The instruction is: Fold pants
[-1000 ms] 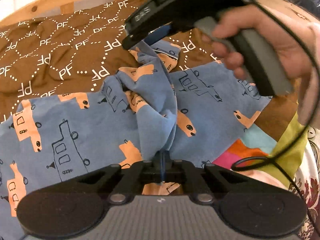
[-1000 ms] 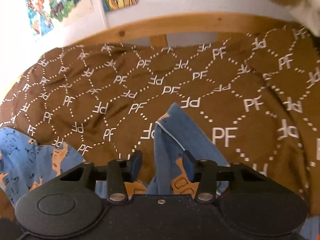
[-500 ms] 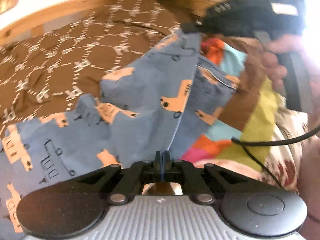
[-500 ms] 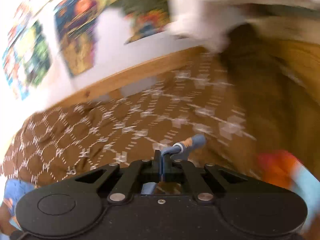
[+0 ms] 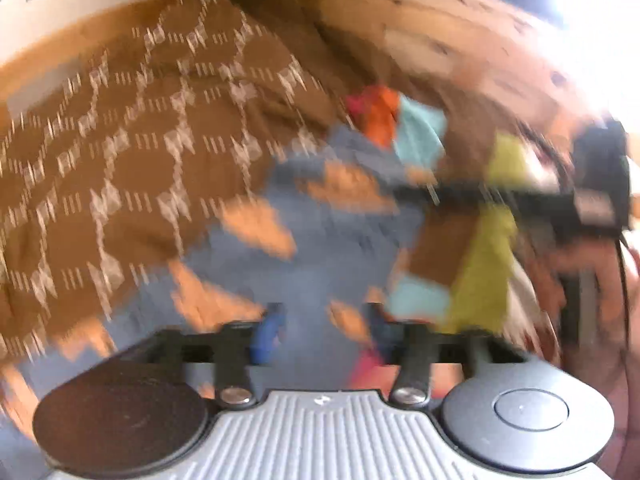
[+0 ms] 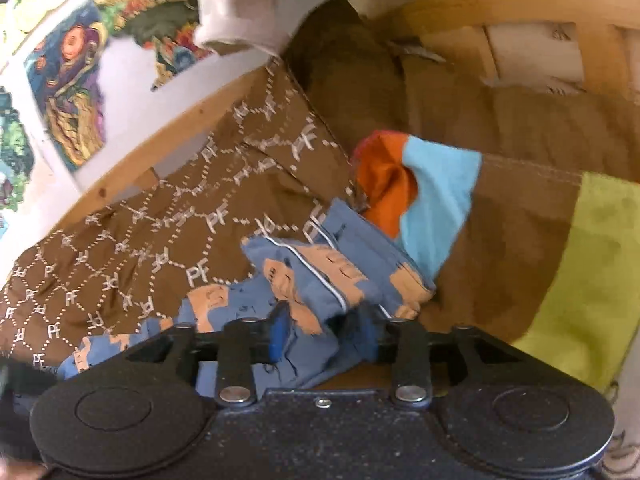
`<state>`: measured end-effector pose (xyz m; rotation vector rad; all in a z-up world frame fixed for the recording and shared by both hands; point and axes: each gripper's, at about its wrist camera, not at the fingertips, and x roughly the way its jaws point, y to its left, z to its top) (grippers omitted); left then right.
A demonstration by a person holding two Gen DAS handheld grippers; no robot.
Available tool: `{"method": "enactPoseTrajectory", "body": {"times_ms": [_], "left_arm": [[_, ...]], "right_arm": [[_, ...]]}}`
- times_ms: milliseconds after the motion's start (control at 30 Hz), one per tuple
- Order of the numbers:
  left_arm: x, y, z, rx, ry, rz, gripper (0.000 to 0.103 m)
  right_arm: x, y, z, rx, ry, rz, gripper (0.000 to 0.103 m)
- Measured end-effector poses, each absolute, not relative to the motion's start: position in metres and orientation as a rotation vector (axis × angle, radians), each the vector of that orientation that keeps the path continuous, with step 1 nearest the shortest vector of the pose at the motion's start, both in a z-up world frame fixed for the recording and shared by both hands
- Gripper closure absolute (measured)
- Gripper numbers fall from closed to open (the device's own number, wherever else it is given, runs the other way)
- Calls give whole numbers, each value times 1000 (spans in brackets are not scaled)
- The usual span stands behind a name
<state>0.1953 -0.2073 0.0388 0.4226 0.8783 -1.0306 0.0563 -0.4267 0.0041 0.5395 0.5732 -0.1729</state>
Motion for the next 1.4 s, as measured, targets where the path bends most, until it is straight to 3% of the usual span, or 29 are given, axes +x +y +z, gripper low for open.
{"method": "enactPoseTrajectory", "body": {"times_ms": [133,400,667,700,767,800,833,933,1033,1200,1267,1333,1400], "left_arm": [[248,-261,53,372,829,-1033,29],[317,-324,14,115,1117,-1028,29],[329,-324,-12,46,1259,-975,76],[330,-323,-12,37,1264,-971,85],[328,-321,-11,42,1246,-981,86],[325,-321,-9,65,1226,-987,87],[321,-321,-8,83,1207,-993,88],[309,-323,2,129,1126,-1023,89],[284,-326,15,217,961,-1107,89],[262,-330,21,231,810,-1174,85],[260,-340,16,258,801,-1131,69],[263,-340,11,242,831,-1091,38],[267,-333,13,204,851,-1083,33]], "right_arm": [[55,-440,-2,656,535,-127,53],[47,-460,-17,794,531,-62,51],[49,-477,-28,972,448,-48,51],[49,-479,-30,995,441,-50,54],[48,-484,-33,1025,438,-71,68],[47,-485,-33,1023,444,-88,81],[46,-484,-33,1018,447,-99,85],[41,-477,-25,944,441,-131,89],[34,-453,-2,672,427,-182,92],[29,-412,15,323,434,-301,92],[36,-406,10,262,499,-337,91],[43,-407,1,256,576,-347,82],[41,-416,-1,352,570,-332,82]]}}
